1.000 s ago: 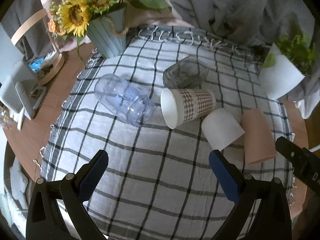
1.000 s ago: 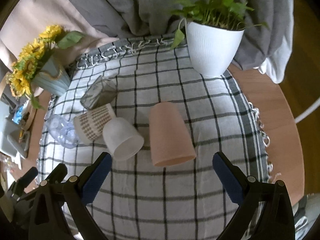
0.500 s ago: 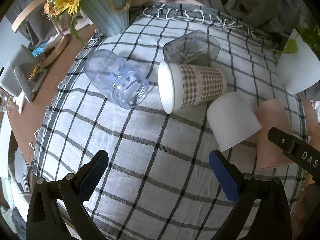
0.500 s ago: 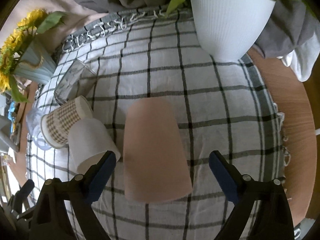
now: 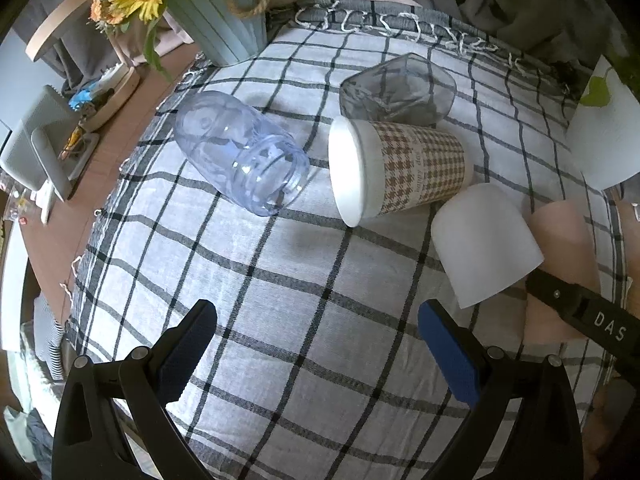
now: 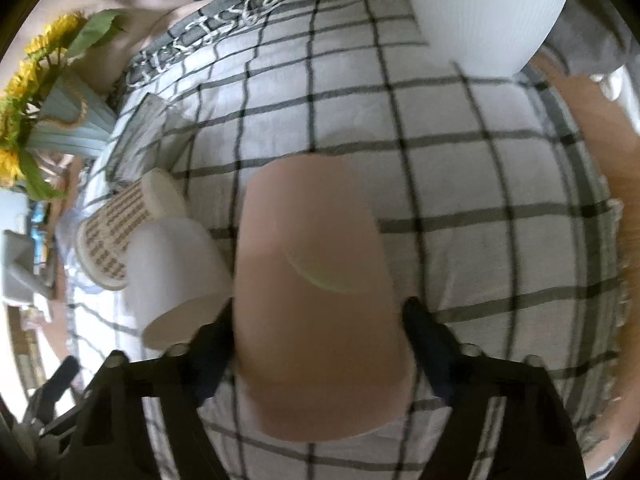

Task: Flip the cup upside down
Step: 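Close the right gripper around the pink cup's body, then lift the pink cup with the right gripper and rotate it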

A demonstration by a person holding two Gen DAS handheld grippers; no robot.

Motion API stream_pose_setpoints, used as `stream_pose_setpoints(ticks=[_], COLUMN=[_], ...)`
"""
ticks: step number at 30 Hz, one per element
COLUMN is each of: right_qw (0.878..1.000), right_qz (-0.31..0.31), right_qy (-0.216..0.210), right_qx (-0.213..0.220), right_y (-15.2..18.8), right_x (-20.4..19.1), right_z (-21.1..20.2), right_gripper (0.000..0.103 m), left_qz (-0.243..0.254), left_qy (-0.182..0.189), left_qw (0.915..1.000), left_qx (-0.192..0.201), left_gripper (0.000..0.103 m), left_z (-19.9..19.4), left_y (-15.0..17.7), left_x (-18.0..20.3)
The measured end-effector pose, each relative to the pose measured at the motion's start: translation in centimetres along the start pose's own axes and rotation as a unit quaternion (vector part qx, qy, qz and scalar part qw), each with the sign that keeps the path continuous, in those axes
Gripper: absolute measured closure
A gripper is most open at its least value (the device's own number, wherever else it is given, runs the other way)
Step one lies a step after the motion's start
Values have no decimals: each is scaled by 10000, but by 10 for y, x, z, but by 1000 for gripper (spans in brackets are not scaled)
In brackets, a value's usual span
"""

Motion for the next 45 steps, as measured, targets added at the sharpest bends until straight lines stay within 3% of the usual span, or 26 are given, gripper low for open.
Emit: stream_pose_setpoints(ticks=[15, 28, 38, 45], right_qw=[9975, 9893, 9913, 9949], right_qz=[181, 634, 634, 495], right_qy=[274, 562, 487, 347], right_qx=[624, 1187, 1041, 812], right_y=[24, 77, 107, 110], right_x=[-9, -34, -90, -132], right_z=[-43, -87, -68, -35], right_gripper=[30, 30, 30, 30], left_qz=[339, 897, 1012, 997], left_qy=[254, 633, 595, 333], left_qw=[9987, 9936, 9931, 9945], left_qx=[274, 264, 88, -26], left_gripper=[0, 0, 0, 0], left_z=[-18, -29, -21, -5], left_y=[4, 6, 5, 0], left_x=[-10, -36, -91, -127])
Point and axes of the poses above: each gripper's, at about its wrist camera, not at the fingertips, and z roughly the way its jaws point, x to its right, y to its underside, the point moved 7 cm from there along z, roughly the way its jaws point, and after that the axes turned 7 degrees about -x, right-handed, at the moved point
